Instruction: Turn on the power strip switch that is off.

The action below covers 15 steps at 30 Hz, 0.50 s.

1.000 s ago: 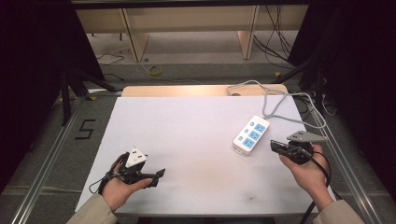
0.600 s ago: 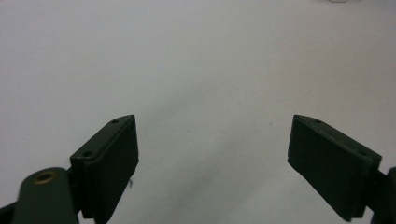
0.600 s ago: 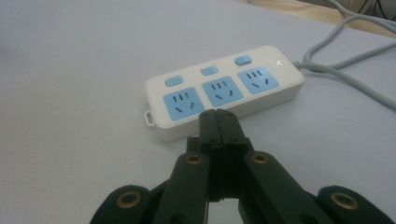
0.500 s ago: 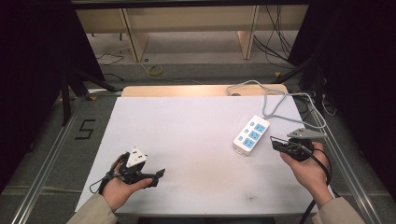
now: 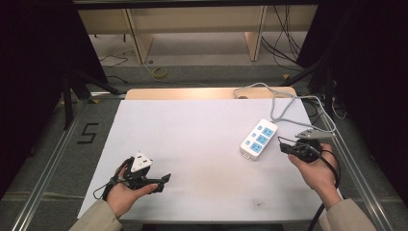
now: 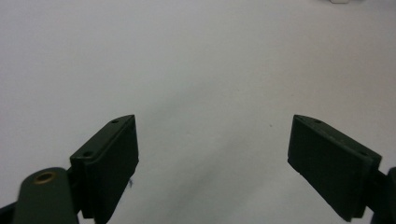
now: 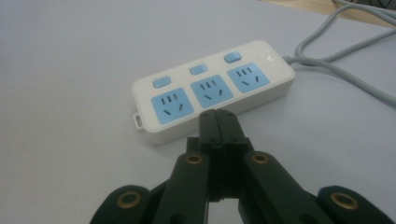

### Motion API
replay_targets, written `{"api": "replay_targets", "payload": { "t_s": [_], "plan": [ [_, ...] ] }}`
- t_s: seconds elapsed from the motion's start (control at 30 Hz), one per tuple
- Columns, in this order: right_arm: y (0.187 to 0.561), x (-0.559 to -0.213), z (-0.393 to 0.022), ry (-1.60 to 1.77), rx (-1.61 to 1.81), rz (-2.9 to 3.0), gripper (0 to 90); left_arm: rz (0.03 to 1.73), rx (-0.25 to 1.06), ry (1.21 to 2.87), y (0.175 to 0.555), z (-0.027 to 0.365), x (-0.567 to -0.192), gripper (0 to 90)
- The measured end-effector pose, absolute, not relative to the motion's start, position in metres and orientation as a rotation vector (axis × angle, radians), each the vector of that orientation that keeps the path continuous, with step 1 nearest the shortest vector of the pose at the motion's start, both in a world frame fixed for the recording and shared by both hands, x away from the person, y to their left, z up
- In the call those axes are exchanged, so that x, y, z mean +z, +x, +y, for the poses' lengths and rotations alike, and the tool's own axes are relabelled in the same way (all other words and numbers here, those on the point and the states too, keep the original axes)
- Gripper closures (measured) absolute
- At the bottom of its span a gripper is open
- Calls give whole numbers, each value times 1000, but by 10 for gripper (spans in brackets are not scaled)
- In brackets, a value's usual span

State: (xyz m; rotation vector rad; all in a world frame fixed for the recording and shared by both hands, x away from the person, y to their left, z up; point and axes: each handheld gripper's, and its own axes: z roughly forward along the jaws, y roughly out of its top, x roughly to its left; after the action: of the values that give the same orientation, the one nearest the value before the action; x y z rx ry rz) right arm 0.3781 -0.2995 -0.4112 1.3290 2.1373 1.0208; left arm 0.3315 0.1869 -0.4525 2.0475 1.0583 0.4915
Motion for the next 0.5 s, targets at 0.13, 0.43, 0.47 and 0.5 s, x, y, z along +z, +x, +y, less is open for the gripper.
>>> {"api": "replay_targets", "payload": {
  "t_s": [0.13, 0.43, 0.47, 0.5],
  "plan": [
    [379, -408, -299, 1345, 1024, 2131, 900, 1057, 494, 2046, 331, 186, -453, 160],
    [384, -409, -298, 1371, 1012, 2143, 900, 1054, 500, 2047, 331, 186, -452, 159],
    [384, -409, -298, 1377, 1010, 2145, 900, 1053, 500, 2048, 331, 186, -453, 159],
    [385, -409, -298, 1376, 1008, 2147, 900, 1054, 496, 2046, 331, 185, -453, 159]
  ]
}}
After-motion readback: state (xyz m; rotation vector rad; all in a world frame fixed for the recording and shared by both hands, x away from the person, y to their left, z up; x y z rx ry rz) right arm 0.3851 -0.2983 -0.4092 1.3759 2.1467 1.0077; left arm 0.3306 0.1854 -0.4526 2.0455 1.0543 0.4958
